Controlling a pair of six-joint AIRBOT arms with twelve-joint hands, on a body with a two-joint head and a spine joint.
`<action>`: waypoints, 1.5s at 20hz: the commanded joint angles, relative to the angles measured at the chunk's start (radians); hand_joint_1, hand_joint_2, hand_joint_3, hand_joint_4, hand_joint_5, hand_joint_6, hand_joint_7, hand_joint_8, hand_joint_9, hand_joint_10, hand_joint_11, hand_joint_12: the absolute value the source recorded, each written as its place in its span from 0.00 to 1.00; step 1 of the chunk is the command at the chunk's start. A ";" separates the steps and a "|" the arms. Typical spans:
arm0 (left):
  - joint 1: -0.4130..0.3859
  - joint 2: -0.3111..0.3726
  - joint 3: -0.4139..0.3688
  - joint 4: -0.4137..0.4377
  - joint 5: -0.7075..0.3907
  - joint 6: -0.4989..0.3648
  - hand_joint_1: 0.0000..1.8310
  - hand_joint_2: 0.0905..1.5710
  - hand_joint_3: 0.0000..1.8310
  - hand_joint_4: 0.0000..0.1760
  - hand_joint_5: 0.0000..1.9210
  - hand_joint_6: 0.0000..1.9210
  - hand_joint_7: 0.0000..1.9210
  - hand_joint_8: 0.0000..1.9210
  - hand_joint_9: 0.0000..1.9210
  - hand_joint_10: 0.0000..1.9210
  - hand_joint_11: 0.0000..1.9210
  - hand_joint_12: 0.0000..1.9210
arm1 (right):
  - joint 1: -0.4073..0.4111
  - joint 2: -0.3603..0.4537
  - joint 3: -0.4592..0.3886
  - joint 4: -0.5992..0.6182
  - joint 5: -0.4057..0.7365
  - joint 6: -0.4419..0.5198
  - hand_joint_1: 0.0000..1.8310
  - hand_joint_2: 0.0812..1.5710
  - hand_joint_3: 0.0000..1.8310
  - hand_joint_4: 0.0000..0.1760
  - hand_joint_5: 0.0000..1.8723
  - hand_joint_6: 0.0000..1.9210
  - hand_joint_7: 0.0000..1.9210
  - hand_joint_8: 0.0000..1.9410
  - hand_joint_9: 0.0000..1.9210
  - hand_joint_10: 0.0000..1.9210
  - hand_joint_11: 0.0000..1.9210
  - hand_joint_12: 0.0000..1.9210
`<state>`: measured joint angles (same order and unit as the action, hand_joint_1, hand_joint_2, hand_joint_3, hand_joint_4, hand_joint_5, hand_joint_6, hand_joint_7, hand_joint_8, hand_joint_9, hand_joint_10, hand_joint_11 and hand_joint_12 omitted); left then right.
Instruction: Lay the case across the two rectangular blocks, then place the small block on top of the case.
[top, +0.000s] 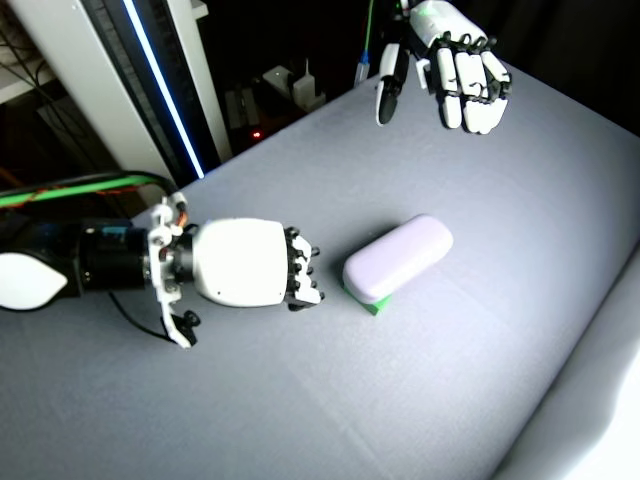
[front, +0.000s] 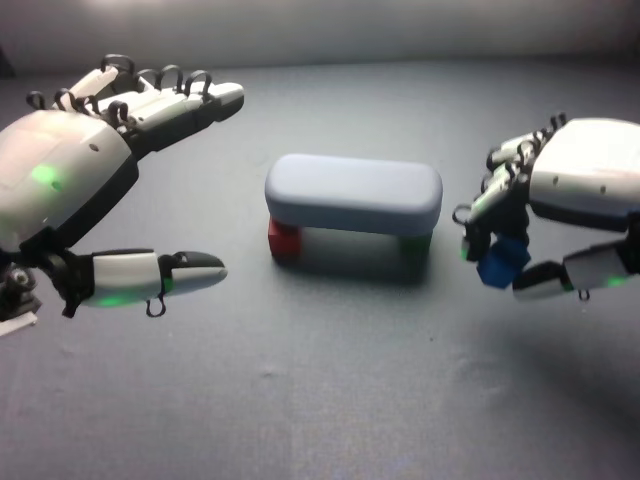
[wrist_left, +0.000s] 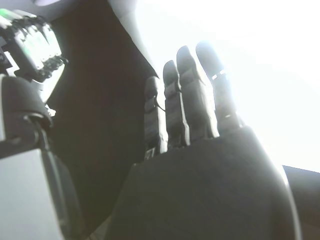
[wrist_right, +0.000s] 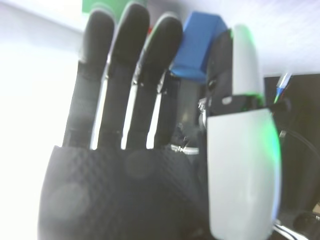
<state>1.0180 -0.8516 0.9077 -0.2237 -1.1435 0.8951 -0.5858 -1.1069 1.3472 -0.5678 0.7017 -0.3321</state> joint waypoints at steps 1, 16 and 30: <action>-0.004 0.000 0.000 0.002 -0.132 -0.004 0.50 0.54 0.00 0.30 0.16 0.00 0.17 0.00 0.19 0.00 0.00 0.53 | 0.014 0.006 0.003 0.049 0.112 0.003 0.66 0.71 0.00 0.08 0.49 0.54 0.50 0.58 0.40 0.60 0.22 0.88; 0.012 0.000 -0.002 -0.007 -0.137 -0.008 0.51 0.55 0.00 0.51 0.16 0.00 0.17 0.00 0.18 0.00 0.00 0.51 | 0.208 -0.099 0.115 0.054 0.101 0.003 0.68 0.68 0.00 0.00 0.55 0.55 0.54 0.40 0.41 0.31 0.15 0.72; 0.011 -0.011 0.009 -0.004 -0.118 -0.021 0.51 0.55 0.00 0.51 0.17 0.00 0.17 0.00 0.19 0.00 0.00 0.56 | 0.239 -0.232 0.226 0.010 -0.052 0.003 0.68 0.66 0.00 0.00 0.57 0.52 0.58 0.34 0.49 0.24 0.20 0.73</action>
<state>1.0348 -0.8585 0.9104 -0.2398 -1.1400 0.8799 -0.3664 -1.3453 1.5715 -0.5991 0.5571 -0.3321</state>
